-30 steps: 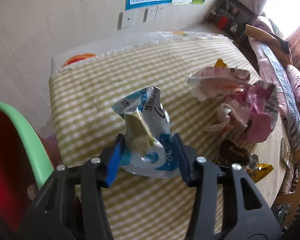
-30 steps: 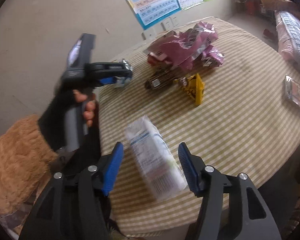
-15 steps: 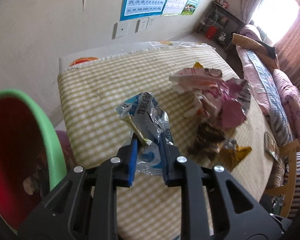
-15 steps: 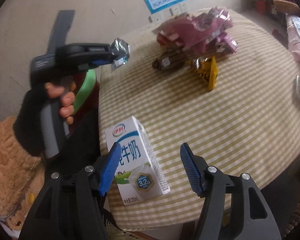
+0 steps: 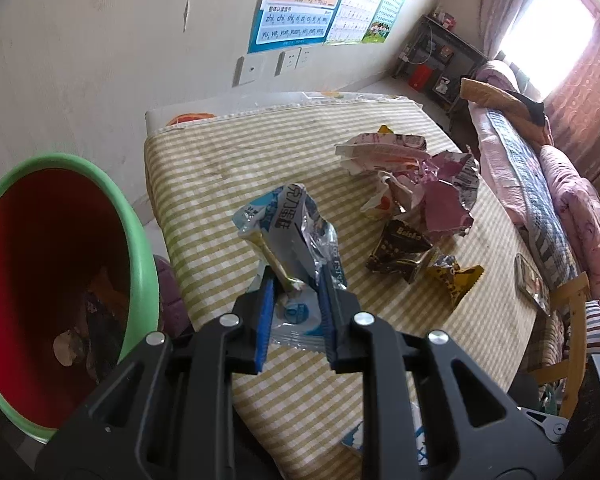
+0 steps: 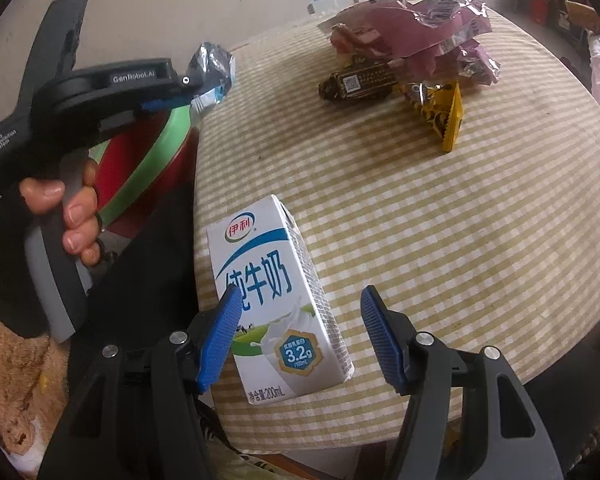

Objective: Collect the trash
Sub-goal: 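Close the right gripper on the milk carton while the left grasps the blue-white wrapper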

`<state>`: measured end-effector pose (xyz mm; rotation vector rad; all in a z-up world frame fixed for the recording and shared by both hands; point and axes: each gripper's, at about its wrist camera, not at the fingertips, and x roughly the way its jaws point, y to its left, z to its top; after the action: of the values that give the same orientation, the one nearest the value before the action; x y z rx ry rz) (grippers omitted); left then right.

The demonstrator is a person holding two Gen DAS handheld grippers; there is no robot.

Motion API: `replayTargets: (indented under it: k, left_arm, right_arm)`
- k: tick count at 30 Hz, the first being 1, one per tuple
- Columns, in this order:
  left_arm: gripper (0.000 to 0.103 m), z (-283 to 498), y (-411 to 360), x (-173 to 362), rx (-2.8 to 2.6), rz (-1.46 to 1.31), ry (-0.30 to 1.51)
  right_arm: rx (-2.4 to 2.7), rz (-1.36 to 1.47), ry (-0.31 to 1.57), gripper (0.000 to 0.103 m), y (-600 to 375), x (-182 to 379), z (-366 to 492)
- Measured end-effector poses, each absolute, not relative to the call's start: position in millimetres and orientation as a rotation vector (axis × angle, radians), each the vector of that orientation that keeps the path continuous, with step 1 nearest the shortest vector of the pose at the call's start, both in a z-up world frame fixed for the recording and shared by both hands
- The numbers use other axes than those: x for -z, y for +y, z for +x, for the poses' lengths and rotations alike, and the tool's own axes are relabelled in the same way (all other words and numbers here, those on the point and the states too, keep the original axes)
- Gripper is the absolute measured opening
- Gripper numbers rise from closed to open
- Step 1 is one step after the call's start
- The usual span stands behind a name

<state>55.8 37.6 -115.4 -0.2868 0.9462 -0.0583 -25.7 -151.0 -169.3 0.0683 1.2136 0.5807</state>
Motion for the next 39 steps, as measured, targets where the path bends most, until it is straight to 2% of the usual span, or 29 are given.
replayTargets:
  k: [27,28,30,39]
  left_arm:
    - [0.021,50,49,125,0.051,-0.331,0.973]
    - [0.021,50,49,125,0.051,-0.331,0.974]
    - [0.021,50,49,125,0.051,-0.331,0.974]
    - [0.021,47,50,122,0.056,-0.334,0.959]
  right_arm:
    - [-0.621,-0.052,1.269,0.065,-118,183,-29]
    - [-0.617,-0.060,1.274,0.065,-117,185,-28]
    - [-0.608,-0.075,1.280,0.058,-114,188,-28]
    - [-0.564,0.040,1.224,0.057,-130,175,-22]
